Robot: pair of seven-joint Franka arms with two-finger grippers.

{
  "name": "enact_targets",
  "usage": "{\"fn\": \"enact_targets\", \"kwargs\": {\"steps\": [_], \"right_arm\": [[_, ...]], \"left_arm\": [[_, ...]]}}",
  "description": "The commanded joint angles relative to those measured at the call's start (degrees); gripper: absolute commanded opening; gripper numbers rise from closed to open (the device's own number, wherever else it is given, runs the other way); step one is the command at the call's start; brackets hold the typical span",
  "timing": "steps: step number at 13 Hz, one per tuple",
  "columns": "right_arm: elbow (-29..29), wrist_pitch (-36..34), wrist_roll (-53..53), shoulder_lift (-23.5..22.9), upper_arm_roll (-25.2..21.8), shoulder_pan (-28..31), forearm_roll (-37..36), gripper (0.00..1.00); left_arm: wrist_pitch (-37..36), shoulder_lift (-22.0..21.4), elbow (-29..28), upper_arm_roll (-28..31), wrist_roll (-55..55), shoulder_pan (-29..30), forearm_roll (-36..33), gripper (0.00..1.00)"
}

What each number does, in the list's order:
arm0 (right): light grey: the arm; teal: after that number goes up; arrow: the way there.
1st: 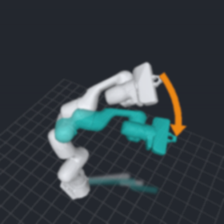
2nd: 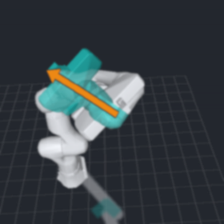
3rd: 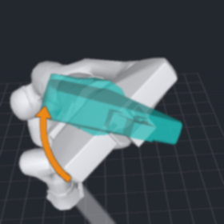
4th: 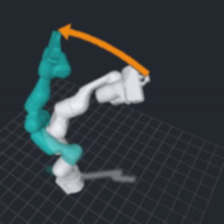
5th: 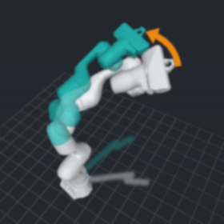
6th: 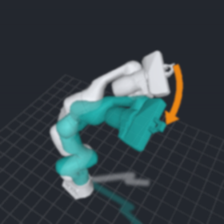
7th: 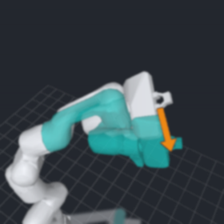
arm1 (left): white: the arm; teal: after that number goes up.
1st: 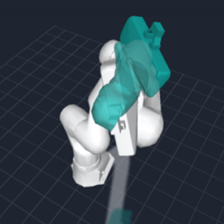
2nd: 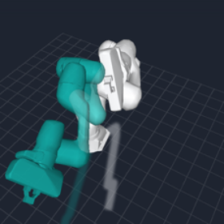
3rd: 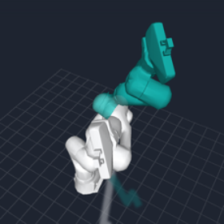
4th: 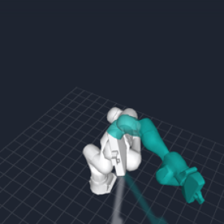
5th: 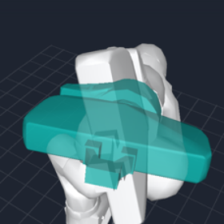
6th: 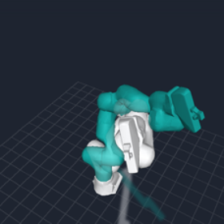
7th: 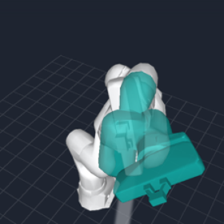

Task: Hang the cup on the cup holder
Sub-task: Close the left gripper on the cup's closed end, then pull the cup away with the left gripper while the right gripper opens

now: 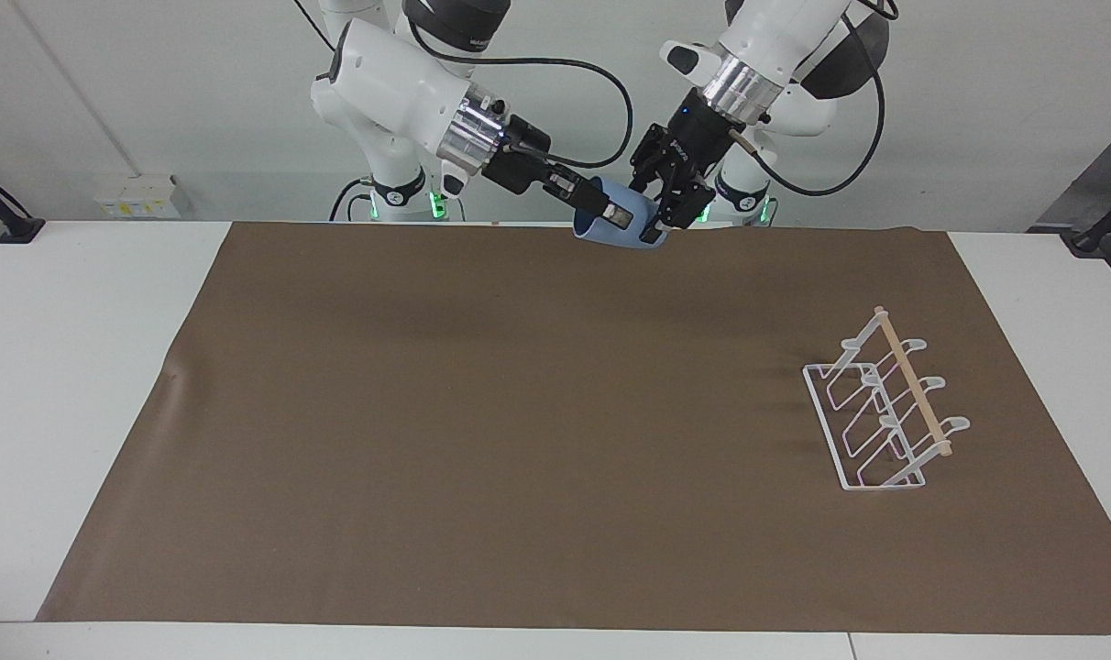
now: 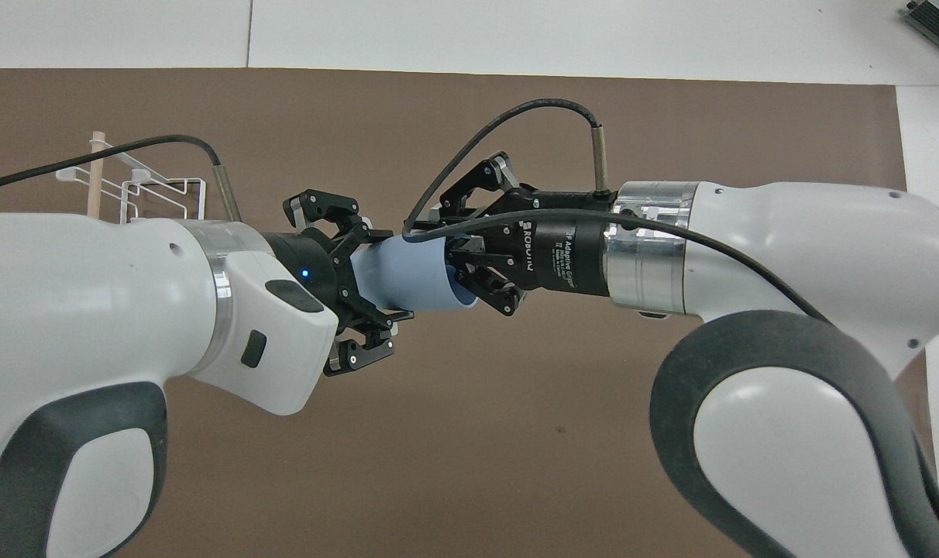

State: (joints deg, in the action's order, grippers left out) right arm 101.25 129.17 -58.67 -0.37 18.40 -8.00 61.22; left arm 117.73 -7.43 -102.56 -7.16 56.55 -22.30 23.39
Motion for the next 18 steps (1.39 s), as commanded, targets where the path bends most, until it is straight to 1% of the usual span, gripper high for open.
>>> {"fn": "enact_targets", "kwargs": {"steps": [1, 2, 4, 5, 7, 8, 11, 13, 14, 15, 16, 17, 18], "right_arm": [[0.09, 0.64, -0.66, 0.19, 0.24, 0.17, 1.27, 0.39], [0.09, 0.64, -0.66, 0.19, 0.32, 0.17, 1.27, 0.41], [0.09, 0.64, -0.66, 0.19, 0.24, 0.17, 1.27, 0.42], [0.09, 0.56, -0.57, 0.19, 0.24, 0.35, 1.27, 0.41], [-0.26, 0.03, 0.74, 0.19, 0.24, 0.79, 0.40, 0.35], [-0.35, -0.14, 4.58, 0.19, 0.15, 0.88, -0.30, 0.30], [-0.35, -0.32, 16.88, 0.19, 0.15, 1.32, -3.37, 0.30], [-0.35, -2.15, 26.27, 0.19, 0.15, 1.84, -9.50, 0.30], [-0.44, -4.08, 31.11, 0.19, 0.15, 2.45, -13.46, 0.30], [-0.53, -6.10, 35.94, 0.19, 0.06, 2.72, -18.28, 0.30], [-0.97, -8.21, 40.08, 0.28, -0.03, 2.90, -23.81, 0.30], [-1.67, -10.15, 42.99, 0.28, -0.12, 3.25, -29.00, 0.30], [-2.98, -12.60, 44.68, 0.28, -0.20, 3.51, -34.01, 0.30]], "left_arm": [[0.49, -1.01, -1.50, 0.13, -0.38, 1.20, -0.63, 0.00], [0.40, -1.01, -1.50, 0.22, -0.38, 1.20, -0.98, 0.00], [0.22, -1.01, -1.50, 0.22, -0.30, 1.29, -4.21, 0.00], [0.22, -1.10, -1.59, 0.30, -0.21, 1.55, -5.54, 0.00], [-0.39, -1.27, -2.20, 0.31, 0.14, 2.87, -8.69, 0.00], [-2.66, -1.36, -2.21, 0.31, 0.23, 3.74, -12.19, 0.00], [-10.56, -1.80, -1.77, 0.57, 0.15, 3.84, -20.54, 0.00], [-12.95, -2.50, -2.20, 0.31, 0.14, 3.58, -29.41, 0.00], [-14.01, -2.68, -2.29, 0.31, 0.41, 3.75, -31.54, 0.00], [-13.67, -2.77, -2.64, 0.74, 0.58, 3.93, -32.17, 0.00], [-12.36, -2.77, -3.17, 0.83, 1.02, 4.80, -34.96, 0.00], [-10.78, -2.77, -3.87, 0.66, 1.37, 4.63, -39.78, 0.00], [-10.50, -2.50, -4.48, 0.66, 1.37, 4.72, -42.26, 0.00]]}}
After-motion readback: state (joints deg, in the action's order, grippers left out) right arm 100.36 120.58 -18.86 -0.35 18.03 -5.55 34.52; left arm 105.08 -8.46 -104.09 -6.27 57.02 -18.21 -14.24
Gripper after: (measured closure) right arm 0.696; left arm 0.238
